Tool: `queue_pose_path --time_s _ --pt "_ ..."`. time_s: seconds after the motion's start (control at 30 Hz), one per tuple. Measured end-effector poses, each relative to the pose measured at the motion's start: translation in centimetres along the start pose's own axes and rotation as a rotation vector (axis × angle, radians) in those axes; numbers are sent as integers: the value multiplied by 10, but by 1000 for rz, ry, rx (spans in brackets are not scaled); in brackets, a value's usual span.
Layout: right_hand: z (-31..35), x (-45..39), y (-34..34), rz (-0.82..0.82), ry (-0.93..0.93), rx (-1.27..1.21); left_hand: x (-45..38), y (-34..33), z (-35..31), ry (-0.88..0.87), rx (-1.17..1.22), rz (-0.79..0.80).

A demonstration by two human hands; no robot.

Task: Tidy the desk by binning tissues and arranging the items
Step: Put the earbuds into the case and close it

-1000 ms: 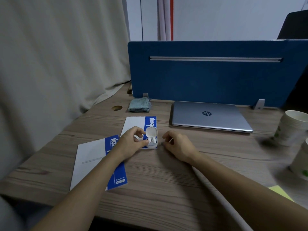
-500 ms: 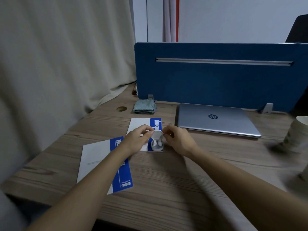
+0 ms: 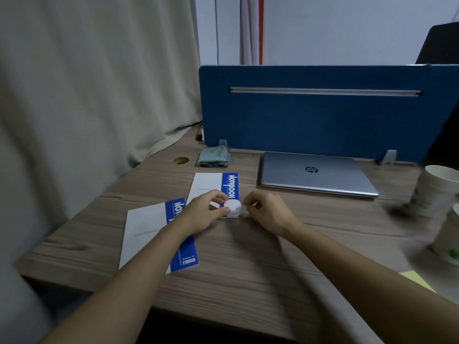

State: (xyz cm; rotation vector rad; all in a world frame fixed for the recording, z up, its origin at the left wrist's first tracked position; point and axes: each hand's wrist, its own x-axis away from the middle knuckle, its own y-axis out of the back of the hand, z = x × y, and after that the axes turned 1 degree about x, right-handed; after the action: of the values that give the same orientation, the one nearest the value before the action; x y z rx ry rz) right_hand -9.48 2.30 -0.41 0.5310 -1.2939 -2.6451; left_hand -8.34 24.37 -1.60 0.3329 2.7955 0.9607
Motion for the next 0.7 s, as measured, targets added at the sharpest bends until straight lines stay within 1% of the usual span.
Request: queue_pose_path --time_s 0.17,0.27,0.43,0.6,0.7 --pt "-8 5 4 12 -50 0 -2 -5 -3 -42 -62 43" --pt "-14 4 5 4 -65 -6 -5 -9 -4 -55 -46 50" --pt "-21 1 5 -28 -68 -6 -10 -17 -2 -80 -37 24" --pt "-31 0 3 -37 -68 -4 -15 -18 0 -72 -46 0" --pt "-39 -2 3 -31 -76 -2 -21 -9 1 -32 -17 -10"
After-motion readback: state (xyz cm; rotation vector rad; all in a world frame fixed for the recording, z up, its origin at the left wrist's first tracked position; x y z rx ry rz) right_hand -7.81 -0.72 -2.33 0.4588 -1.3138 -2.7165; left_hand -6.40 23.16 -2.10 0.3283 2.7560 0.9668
